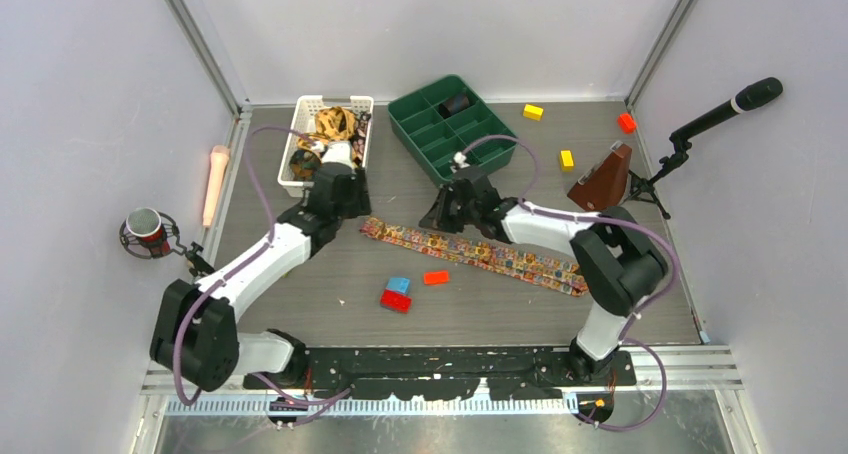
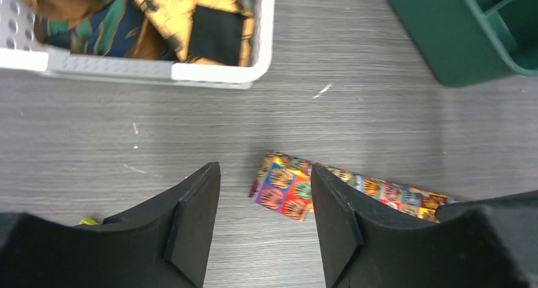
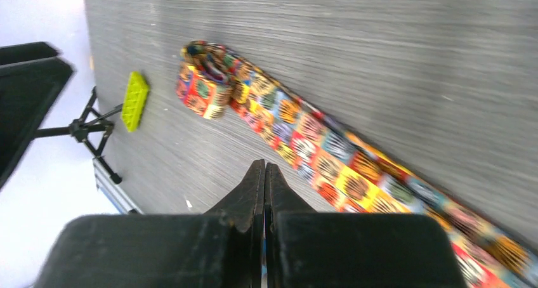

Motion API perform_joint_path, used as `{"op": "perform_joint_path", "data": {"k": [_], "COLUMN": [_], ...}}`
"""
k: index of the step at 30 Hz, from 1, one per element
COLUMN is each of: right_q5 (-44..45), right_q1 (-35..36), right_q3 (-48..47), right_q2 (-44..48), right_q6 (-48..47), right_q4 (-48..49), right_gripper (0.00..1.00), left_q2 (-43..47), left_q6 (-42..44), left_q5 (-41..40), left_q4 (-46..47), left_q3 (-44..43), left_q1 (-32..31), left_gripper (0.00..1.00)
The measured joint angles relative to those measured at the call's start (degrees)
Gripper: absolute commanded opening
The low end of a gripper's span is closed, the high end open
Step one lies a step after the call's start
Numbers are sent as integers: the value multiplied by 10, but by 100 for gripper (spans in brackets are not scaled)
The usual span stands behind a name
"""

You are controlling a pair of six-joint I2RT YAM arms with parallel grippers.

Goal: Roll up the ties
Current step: Roll the tie at the center of the board.

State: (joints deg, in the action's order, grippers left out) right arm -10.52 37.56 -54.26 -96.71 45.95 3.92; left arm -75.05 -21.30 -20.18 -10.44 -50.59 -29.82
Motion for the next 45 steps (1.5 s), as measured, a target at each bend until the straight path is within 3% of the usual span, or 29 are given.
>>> {"op": "perform_joint_path", "data": {"k": [6,11,22,45], "right_q5": [-51,-85,-108,-65], "right_q1": [38,60,62,62], "right_q3": [-107,-165,-195,-209], "right_q2": [-105,-168,-222,-235], "right_q6": [24,48,76,78], "right_q4": [33,51,52,4], "right_gripper": [0,0,0,0], "left_q2": [16,10,-43,-118], "left_q6": [-64,-107,-131,-109], "left_q5": [155,250,329,402], "left_q4": [70,135,229,255], "left_q3": [103,153,162,162], "left_q1": [132,190,207,210], "left_gripper": [56,56,55,65]}}
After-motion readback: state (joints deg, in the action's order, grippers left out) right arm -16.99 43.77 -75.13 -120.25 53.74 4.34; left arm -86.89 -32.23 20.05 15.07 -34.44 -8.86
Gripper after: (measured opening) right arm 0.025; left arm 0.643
